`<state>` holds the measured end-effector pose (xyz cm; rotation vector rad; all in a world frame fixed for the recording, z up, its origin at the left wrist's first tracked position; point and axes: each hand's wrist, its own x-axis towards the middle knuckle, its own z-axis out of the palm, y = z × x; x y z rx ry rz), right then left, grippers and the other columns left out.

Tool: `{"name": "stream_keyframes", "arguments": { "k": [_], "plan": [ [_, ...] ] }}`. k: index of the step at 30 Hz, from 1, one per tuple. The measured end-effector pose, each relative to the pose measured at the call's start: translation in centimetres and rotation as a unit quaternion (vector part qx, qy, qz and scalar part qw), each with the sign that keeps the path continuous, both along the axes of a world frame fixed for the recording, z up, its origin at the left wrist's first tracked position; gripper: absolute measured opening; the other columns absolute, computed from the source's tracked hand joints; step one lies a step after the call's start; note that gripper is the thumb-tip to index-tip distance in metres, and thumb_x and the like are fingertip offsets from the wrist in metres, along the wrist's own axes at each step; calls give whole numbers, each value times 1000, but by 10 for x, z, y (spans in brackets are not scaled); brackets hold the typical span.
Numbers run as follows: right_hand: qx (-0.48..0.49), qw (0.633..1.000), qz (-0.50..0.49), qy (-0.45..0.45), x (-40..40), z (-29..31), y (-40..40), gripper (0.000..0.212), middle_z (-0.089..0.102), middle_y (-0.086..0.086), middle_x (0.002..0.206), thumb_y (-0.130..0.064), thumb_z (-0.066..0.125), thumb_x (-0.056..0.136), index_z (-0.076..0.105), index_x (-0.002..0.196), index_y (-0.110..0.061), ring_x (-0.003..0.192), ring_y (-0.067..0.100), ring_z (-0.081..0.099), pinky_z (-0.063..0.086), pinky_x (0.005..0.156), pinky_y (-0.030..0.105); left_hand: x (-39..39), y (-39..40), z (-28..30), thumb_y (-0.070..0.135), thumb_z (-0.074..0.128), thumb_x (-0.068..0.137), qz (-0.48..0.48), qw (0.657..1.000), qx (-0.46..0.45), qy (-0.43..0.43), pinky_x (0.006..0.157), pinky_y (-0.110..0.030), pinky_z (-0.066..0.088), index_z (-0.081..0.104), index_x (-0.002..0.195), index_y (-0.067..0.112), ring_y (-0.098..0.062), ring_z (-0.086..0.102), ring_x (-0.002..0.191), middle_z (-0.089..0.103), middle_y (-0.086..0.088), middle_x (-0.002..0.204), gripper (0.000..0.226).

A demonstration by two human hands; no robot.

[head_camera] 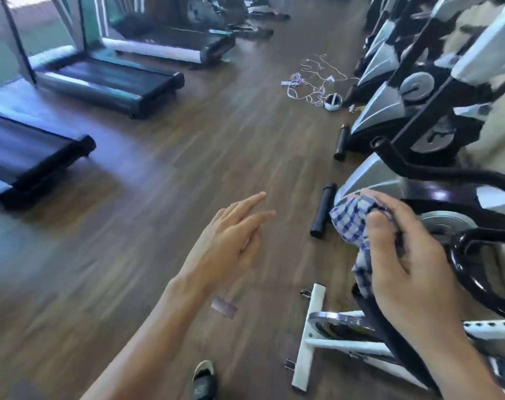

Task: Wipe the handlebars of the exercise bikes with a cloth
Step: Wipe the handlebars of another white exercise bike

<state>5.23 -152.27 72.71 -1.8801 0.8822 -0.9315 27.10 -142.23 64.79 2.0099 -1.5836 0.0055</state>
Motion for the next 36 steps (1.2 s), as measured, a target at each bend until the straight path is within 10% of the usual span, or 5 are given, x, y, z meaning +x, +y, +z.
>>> {"name": "stream_keyframes", "arguments": {
  "k": [10, 20, 26, 29, 36],
  "plan": [
    [63, 990, -113, -49, 124, 36, 33, 27, 71, -3, 72, -38, 45, 93, 62, 114, -38, 46, 3, 59, 45, 46, 7, 122, -59, 5, 14, 50, 98, -158, 981, 84, 79, 115, -27, 32, 51, 140, 28, -5, 35, 140, 38, 14, 156, 45],
    [-8, 928, -372, -34, 189, -28, -114, 26, 63, 2, 68, -30, 43, 106, 59, 126, -33, 51, 11, 61, 50, 50, 21, 208, -256, -14, 15, 53, 99, -324, 935, 126, 71, 108, -4, 20, 53, 140, 27, -2, 40, 135, 46, 16, 148, 43],
    [-171, 813, -509, 226, 185, -52, -205, 41, 55, 19, 137, -16, 48, 104, 53, 138, 5, 123, 31, 55, 33, 111, 14, 212, -378, -9, 34, 43, 95, -417, 892, 139, 106, 108, -25, 41, 56, 134, 30, -2, 50, 128, 55, 17, 136, 41],
    [-187, 777, -530, 281, 191, -63, -215, 40, 55, 19, 136, -16, 51, 104, 56, 137, 6, 125, 34, 53, 41, 111, 33, 180, -432, 1, 28, 49, 100, -505, 842, 146, 122, 103, -28, 45, 57, 134, 28, -1, 52, 122, 56, 19, 132, 35],
    [-177, 639, -691, 289, 208, -48, -236, 38, 56, 17, 135, -16, 50, 103, 58, 135, 5, 128, 23, 51, 32, 117, 26, 87, -535, 6, 13, 58, 99, -692, 693, 138, 147, 104, -27, 46, 60, 132, 24, 5, 54, 115, 59, 22, 119, 35]
  ]
}}
